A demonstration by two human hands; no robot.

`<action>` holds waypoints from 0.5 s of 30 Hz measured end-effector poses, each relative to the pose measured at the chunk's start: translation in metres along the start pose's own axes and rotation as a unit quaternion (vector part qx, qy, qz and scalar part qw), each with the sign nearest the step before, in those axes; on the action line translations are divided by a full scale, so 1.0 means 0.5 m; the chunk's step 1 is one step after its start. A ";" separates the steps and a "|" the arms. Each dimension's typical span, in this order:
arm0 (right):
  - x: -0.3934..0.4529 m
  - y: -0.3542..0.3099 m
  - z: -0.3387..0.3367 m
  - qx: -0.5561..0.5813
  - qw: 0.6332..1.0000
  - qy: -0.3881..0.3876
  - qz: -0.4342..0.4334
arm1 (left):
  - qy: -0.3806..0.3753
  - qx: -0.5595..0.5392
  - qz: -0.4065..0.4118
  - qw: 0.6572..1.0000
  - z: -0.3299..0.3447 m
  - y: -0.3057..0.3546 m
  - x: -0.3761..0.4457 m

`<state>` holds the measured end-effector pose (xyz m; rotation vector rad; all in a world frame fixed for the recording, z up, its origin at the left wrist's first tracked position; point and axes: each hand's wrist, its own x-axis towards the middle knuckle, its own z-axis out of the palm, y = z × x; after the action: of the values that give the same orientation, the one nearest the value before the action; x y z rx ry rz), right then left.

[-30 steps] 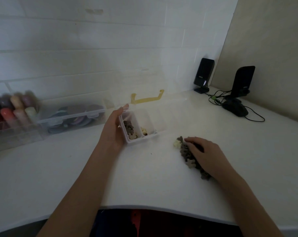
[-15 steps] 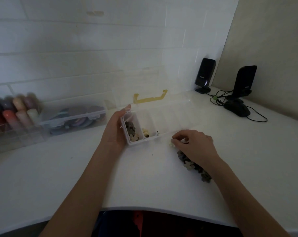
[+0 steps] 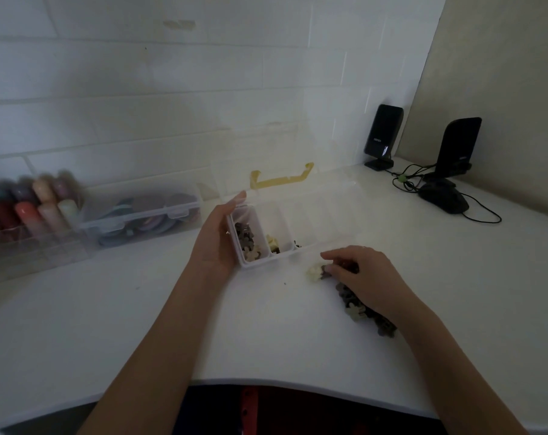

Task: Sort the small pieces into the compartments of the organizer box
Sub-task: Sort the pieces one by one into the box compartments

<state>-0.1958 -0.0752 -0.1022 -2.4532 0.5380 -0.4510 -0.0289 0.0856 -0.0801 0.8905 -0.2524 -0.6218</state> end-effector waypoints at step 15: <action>-0.026 -0.039 -0.018 0.086 0.987 0.077 -0.115 | -0.030 0.017 -0.019 0.999 -0.037 -0.002 0.034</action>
<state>-0.2056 -0.0586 -0.0861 -2.3333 0.2640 -0.7537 -0.0074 0.0871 -0.0931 0.9121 -0.3012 -0.6814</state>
